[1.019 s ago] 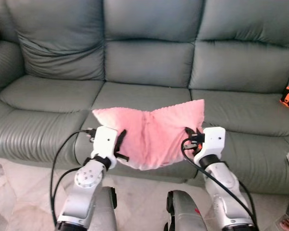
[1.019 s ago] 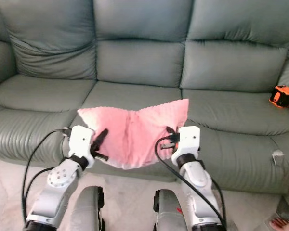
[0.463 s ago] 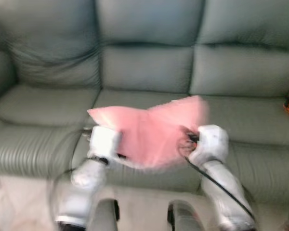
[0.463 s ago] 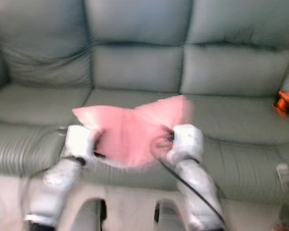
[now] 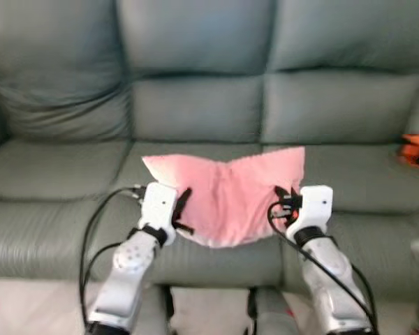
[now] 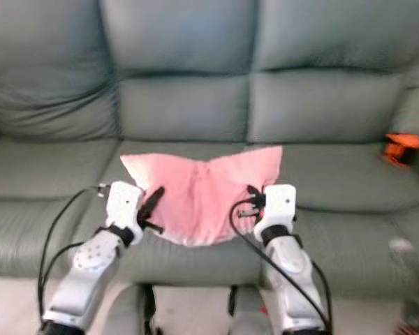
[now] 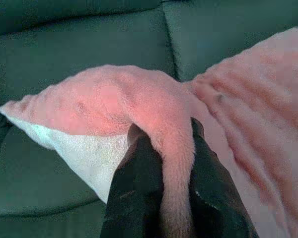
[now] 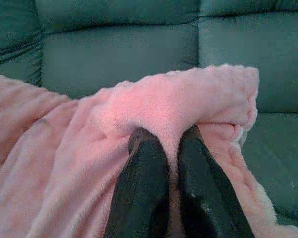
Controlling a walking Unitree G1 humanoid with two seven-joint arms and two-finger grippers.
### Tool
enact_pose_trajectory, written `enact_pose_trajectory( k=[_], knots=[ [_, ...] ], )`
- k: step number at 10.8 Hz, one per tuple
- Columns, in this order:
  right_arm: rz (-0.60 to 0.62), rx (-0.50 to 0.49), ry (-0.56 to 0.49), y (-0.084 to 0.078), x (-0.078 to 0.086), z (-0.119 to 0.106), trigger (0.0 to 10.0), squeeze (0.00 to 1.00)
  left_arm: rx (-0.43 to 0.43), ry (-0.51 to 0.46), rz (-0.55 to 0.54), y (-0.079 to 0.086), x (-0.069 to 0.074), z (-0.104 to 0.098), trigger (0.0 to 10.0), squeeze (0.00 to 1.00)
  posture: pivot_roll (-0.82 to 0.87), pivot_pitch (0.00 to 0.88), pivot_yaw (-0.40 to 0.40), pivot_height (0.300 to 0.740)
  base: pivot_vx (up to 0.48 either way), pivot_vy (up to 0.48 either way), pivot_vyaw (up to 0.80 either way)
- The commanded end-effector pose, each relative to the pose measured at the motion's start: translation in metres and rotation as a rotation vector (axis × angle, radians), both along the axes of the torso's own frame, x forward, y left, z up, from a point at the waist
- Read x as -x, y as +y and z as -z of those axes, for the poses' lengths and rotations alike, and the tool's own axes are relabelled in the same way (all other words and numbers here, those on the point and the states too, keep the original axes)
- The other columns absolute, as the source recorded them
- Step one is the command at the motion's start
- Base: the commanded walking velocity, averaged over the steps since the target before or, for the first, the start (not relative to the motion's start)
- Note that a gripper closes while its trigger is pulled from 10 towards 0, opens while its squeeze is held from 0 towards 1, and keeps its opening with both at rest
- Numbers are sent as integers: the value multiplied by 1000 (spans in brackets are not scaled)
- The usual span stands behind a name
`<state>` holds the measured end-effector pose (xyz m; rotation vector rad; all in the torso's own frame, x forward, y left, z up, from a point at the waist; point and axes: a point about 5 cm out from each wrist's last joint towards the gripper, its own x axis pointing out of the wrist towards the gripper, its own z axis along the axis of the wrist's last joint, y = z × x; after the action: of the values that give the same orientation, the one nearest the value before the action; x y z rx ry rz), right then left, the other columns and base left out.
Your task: Move the pillow to the sofa
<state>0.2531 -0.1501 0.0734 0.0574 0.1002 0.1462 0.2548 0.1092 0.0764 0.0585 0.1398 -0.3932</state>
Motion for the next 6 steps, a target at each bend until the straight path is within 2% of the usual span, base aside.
enact_pose_trajectory(
  k=[1, 3, 6],
  knots=[
    [-33, -11, -25, 10, 0, -6, 10000, 0, -16, -7, -8, 8, -4, -1, 10000, 0, -10, 0, 37, 635, 0, 0, 0],
    [-16, -40, -7, 14, 6, -2, 10000, 0, -95, -14, -17, 25, -18, -2, 10000, 0, -2, 0, 59, 635, 0, 0, 0],
    [6, -41, -2, 12, 5, -2, 10000, 0, -101, -18, 5, 30, -33, -8, 10000, 0, -3, 14, 73, 635, 0, 0, 0]
  ],
)
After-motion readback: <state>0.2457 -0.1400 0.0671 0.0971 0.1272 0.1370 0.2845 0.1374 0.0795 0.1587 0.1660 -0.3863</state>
